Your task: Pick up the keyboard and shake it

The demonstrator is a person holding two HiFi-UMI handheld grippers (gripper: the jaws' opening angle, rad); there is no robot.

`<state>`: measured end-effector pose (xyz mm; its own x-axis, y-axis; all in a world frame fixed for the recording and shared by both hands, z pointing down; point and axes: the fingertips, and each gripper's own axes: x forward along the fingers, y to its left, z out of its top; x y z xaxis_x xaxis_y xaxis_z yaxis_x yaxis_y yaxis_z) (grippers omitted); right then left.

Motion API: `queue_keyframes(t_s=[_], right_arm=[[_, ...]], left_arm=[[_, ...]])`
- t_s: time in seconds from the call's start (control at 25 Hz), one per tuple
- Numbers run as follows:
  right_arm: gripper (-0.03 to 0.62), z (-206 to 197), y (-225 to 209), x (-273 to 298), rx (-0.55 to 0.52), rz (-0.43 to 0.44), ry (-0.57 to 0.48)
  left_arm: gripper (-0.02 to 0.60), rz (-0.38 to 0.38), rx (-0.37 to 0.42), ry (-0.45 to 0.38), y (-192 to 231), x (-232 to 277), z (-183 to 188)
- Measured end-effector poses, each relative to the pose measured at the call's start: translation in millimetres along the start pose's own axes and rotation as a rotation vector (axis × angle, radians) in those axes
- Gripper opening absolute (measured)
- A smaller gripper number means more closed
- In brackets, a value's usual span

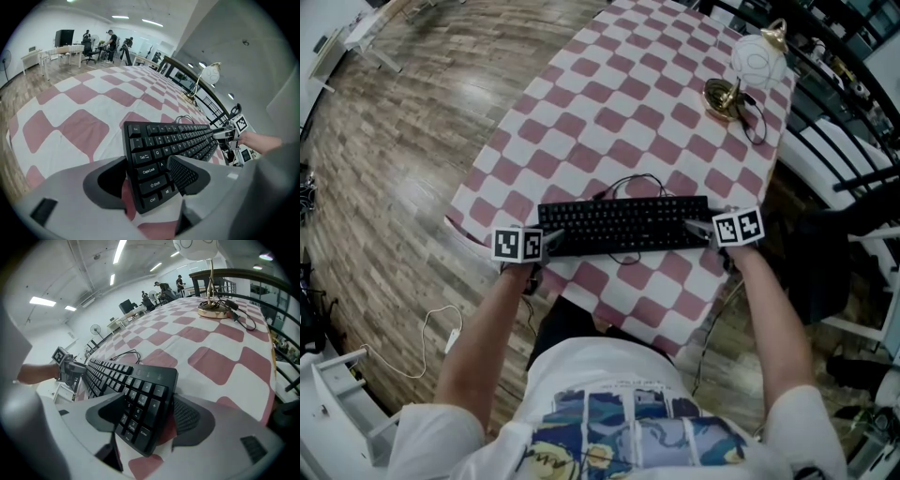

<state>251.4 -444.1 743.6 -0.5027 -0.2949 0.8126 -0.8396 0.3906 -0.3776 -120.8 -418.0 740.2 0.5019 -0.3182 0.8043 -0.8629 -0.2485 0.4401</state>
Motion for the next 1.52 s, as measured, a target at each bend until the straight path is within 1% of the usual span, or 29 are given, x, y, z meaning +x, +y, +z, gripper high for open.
queue_keyframes(t_s=[0.12,0.32,0.48,0.6,0.68,0.84,1.0,1.2,1.52], right_arm=[[0.316,-1,2,-1,0.002,-0.018,-0.006],[0.31,-2,6,-16,-0.035,-0.047,-0.057],[0.301,6,10,-34,-0.086,-0.094,-0.147],[0.274,12,15,-50,-0.103,-0.12,-0.223],[0.272,17,18,-63,-0.121,-0.144,-0.272],[0.27,21,20,-80,-0.149,-0.18,-0.319],[0.268,38,33,-103,-0.214,-0.211,-0.395],[0.267,63,49,-135,-0.295,-0.256,-0.479],[0.267,103,82,-192,-0.455,-0.347,-0.648]], left_arm=[[0.285,0.023,0.0,-0.009,0,-2,1],[0.282,0.044,0.041,-0.05,-7,-11,12],[0.279,0.062,0.098,-0.098,-14,-19,22],[0.279,0.084,0.15,-0.134,-18,-27,30],[0.278,0.086,0.172,-0.162,-24,-33,35],[0.278,0.1,0.203,-0.219,-32,-45,47],[0.278,0.105,0.225,-0.272,-38,-61,58],[0.278,0.113,0.256,-0.346,-48,-84,80],[0.276,0.12,0.302,-0.473,-69,-128,112]])
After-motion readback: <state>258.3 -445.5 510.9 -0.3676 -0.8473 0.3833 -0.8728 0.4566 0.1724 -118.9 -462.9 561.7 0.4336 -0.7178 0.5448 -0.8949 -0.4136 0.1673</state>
